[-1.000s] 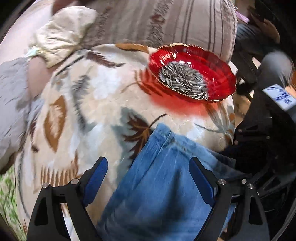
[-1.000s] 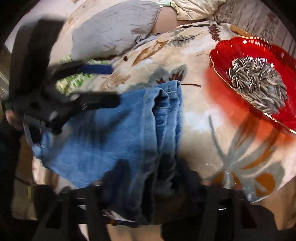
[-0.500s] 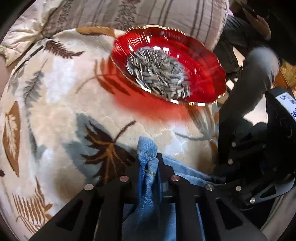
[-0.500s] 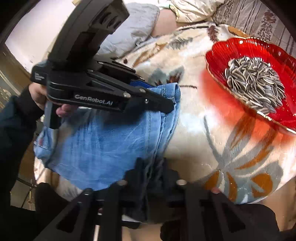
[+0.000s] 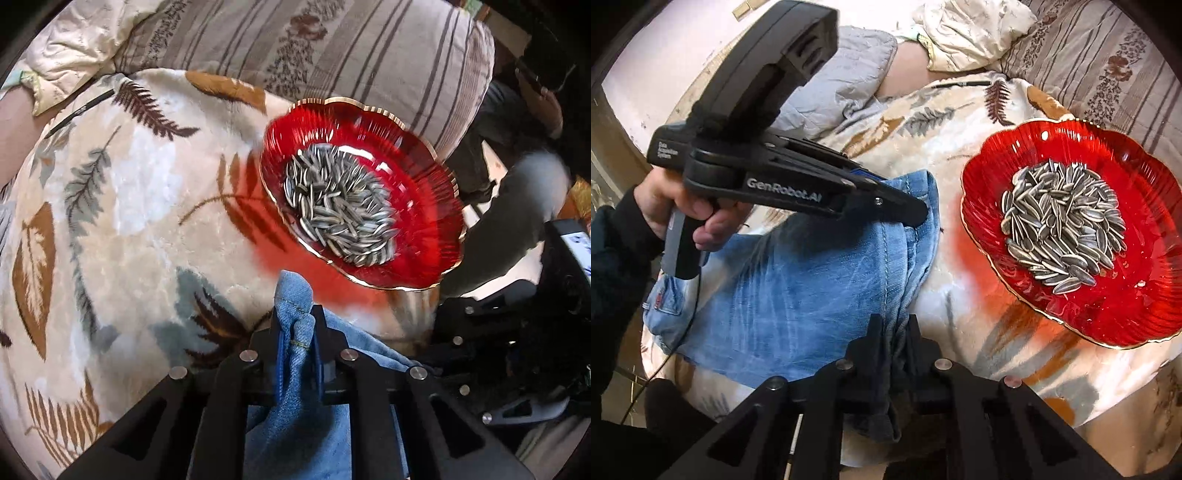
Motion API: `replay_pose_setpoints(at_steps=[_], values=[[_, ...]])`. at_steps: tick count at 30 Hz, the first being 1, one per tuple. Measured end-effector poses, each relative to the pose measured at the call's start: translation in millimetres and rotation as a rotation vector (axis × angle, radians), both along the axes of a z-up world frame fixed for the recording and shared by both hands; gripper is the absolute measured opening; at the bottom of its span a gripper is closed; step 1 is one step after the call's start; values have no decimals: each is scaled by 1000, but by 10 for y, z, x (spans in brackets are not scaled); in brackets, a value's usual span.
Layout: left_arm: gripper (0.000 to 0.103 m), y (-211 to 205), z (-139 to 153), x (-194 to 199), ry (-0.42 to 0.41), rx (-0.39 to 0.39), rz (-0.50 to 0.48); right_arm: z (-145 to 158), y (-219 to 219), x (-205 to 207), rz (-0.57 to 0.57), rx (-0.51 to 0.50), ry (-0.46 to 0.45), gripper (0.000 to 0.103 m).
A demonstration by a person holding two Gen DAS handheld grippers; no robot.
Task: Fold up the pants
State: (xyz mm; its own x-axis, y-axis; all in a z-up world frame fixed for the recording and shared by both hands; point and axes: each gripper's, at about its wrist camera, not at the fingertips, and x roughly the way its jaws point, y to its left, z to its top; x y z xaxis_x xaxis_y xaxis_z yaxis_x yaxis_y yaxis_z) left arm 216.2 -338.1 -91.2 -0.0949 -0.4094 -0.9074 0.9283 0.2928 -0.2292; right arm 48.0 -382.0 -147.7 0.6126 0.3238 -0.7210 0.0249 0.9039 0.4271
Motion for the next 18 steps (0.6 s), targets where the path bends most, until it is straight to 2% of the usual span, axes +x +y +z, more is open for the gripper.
replay_pose_setpoints(at_steps=[4, 7, 10, 12, 15, 18], values=[[15, 237, 369, 12, -17, -33, 5, 317, -13, -90, 5, 36, -71, 12], [16, 548, 645, 16, -69, -49, 22, 597, 123, -135, 36, 69, -137, 12], [16, 1010, 857, -21, -147, -23, 71, 838, 400, -109, 91, 97, -187, 12], [16, 1279, 902, -49, -193, 16, 105, 967, 702, -28, 143, 103, -208, 12], [16, 1713, 859, -87, -250, 95, 172, 985, 1116, 71, 223, 113, -213, 12], [16, 2055, 607, -34, -273, 161, 249, 863, 1640, 228, 292, 79, -191, 12]])
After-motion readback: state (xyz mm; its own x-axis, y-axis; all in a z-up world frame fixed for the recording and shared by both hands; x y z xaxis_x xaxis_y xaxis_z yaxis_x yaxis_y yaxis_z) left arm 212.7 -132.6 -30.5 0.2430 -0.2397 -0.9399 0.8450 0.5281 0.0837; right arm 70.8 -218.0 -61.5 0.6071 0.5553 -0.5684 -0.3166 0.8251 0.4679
